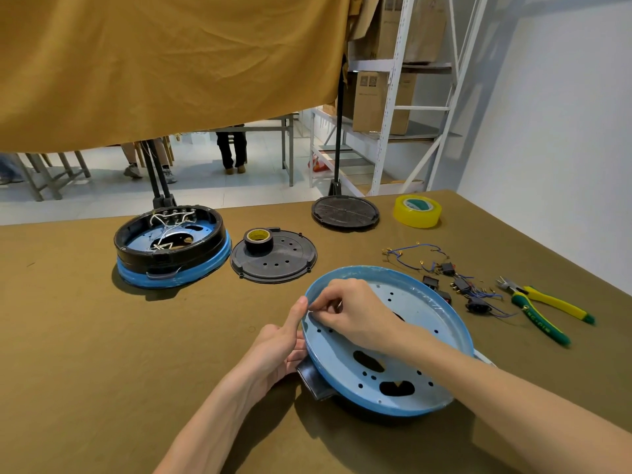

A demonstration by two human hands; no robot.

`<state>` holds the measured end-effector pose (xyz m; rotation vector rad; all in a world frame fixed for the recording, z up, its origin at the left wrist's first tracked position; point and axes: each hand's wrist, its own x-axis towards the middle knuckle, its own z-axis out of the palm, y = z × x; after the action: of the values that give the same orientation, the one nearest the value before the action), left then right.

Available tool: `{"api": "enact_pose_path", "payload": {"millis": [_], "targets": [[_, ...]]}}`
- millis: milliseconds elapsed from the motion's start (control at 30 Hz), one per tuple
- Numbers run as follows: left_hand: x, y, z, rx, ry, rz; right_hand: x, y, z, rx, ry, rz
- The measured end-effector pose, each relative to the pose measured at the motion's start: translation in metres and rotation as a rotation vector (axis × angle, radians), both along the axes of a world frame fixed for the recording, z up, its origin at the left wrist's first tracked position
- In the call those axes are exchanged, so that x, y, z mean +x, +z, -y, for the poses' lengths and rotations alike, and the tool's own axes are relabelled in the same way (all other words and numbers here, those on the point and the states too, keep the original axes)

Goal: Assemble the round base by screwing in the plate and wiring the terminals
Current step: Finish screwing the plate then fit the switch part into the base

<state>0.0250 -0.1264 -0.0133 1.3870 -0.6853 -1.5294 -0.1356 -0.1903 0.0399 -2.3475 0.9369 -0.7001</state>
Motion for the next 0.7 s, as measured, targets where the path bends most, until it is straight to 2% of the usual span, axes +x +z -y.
{"api": "enact_pose_path", "payload": {"millis": [133,333,500,600,700], "targets": [[0.001,-0.002,0.001,0.003,-0.019,0.022,-0.001,0.000,-0.004,-0.045,0.020,-0.056],[0.002,-0.003,0.002,0.000,-0.024,0.015,-0.005,0.000,-0.011,-0.130,-0.033,-0.042],[0.003,-0.006,0.002,0.004,-0.018,0.043,-0.009,0.008,-0.010,-0.192,0.048,-0.215],[0.001,-0.002,0.000,0.010,-0.025,0.060,-0.013,0.010,-0.011,-0.142,0.040,-0.228],[0.000,0.001,0.000,0.016,-0.024,0.059,-0.010,0.007,-0.014,-0.188,0.041,-0.269]]}}
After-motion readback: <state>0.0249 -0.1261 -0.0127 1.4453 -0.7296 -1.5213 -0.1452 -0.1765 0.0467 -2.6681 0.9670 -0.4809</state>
